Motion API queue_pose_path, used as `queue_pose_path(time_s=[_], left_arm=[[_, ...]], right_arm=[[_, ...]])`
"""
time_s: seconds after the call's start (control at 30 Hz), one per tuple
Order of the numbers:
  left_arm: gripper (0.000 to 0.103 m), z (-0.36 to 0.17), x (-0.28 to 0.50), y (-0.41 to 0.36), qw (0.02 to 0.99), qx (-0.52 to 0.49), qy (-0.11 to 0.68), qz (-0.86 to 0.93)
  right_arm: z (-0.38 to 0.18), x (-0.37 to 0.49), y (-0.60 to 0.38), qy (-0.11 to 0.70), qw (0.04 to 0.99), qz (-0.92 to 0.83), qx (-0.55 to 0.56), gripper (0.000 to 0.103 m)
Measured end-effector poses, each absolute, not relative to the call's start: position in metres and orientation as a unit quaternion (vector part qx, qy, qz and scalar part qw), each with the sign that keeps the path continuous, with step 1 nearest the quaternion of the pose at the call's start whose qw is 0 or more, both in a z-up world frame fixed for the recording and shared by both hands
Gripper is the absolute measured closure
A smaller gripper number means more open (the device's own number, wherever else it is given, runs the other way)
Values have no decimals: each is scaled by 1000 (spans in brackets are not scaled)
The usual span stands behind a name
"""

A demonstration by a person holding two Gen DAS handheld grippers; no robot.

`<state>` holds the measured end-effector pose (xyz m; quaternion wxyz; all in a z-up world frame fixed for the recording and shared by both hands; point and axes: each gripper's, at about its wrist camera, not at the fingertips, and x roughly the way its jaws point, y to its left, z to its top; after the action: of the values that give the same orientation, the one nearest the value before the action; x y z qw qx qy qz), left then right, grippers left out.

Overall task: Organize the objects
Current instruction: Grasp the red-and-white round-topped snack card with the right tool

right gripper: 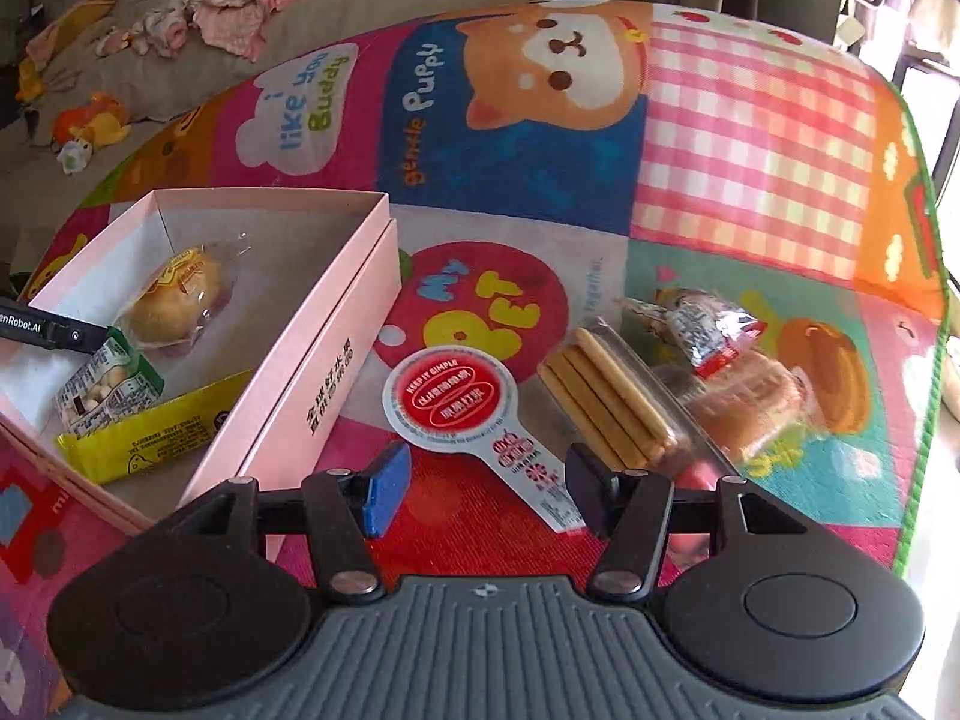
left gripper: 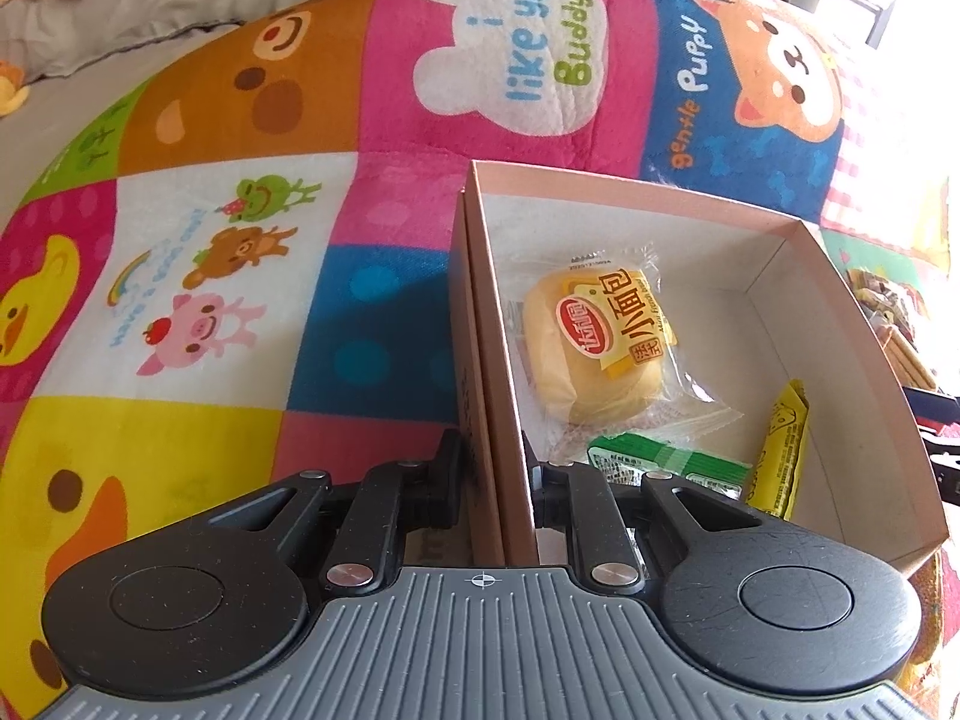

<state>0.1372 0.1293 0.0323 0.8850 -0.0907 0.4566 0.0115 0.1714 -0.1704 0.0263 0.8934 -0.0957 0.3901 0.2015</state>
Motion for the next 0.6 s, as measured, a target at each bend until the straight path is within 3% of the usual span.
queue_pose_path(time_s=[0.23, 0.33, 0.47, 0.6], left_arm=[[85, 33, 137, 128, 883, -90, 460, 14], [85, 33, 136, 128, 883, -92, 459, 15], [85, 32, 135, 130, 885, -95, 456, 12], [85, 31, 133, 132, 886, -100, 453, 9]], right_arm=[[15, 194, -172, 420, 878, 221, -63, 48], [16, 178, -185, 421, 880, 212, -52, 55], [18, 154, -210, 429, 881, 197, -33, 81], [18, 134, -232, 421, 890, 170, -49, 80]])
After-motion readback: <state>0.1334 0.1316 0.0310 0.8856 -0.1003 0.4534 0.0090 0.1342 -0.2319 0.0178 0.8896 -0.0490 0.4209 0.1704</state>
